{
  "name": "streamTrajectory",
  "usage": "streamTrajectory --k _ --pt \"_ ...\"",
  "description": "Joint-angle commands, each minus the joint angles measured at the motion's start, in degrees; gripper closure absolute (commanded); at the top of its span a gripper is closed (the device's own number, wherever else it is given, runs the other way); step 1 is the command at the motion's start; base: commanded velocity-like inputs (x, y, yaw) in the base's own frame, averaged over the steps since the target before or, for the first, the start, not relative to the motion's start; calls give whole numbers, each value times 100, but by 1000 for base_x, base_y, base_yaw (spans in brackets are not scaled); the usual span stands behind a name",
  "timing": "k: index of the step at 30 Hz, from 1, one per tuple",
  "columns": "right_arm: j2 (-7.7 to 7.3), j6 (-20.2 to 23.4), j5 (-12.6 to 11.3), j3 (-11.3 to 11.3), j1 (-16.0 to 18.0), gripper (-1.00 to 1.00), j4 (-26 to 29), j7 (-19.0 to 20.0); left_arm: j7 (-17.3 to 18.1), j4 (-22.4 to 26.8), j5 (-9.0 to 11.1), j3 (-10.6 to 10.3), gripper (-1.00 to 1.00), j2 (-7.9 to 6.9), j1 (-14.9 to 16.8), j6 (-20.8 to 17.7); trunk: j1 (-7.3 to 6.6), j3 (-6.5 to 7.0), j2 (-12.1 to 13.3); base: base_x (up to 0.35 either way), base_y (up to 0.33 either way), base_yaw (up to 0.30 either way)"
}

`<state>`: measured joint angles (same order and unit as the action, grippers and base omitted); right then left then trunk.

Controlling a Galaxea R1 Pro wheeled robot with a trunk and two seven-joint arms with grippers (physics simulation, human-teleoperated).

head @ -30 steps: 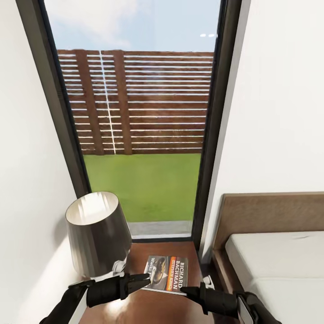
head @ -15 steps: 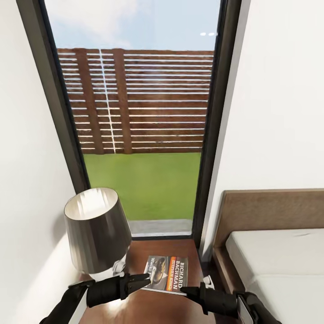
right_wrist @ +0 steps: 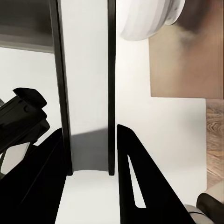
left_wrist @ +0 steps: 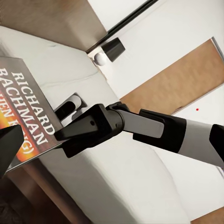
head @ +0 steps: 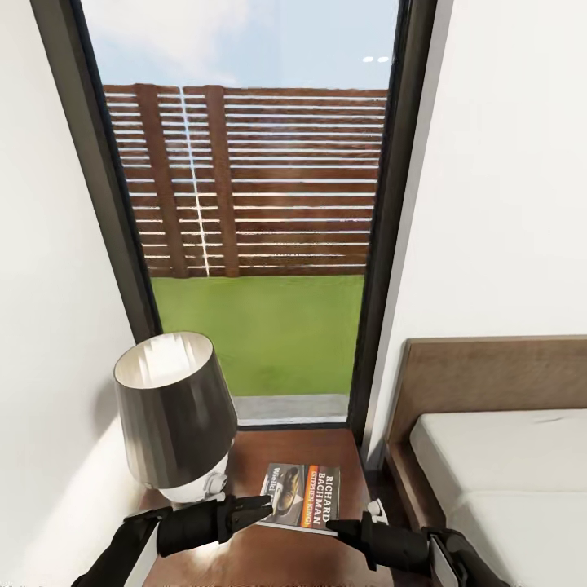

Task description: In the bedroom, move the book from the bed onto either nightstand, and place the two sandals side by side next to the bed.

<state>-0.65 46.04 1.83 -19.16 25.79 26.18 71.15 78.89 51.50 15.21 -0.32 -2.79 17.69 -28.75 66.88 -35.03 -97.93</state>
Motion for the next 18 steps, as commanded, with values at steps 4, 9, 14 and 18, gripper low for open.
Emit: streamTrajectory --k 4,9,14,18 --pt "3 54 10 -29 4 100 2 22 13 0 18 -3 -100 -2 5 -60 88 -78 -165 0 0 0" --pt "3 54 10 -28 4 100 2 22 8 0 18 -9 -100 -2 5 -60 198 -168 -365 0 0 0" --pt "3 54 10 -29 4 100 1 22 6 0 18 -11 -100 0 1 -60 308 -258 -566 0 0 0" --pt "3 54 10 -27 4 100 1 22 4 0 18 -12 -100 5 4 -60 395 -329 -726 0 0 0"
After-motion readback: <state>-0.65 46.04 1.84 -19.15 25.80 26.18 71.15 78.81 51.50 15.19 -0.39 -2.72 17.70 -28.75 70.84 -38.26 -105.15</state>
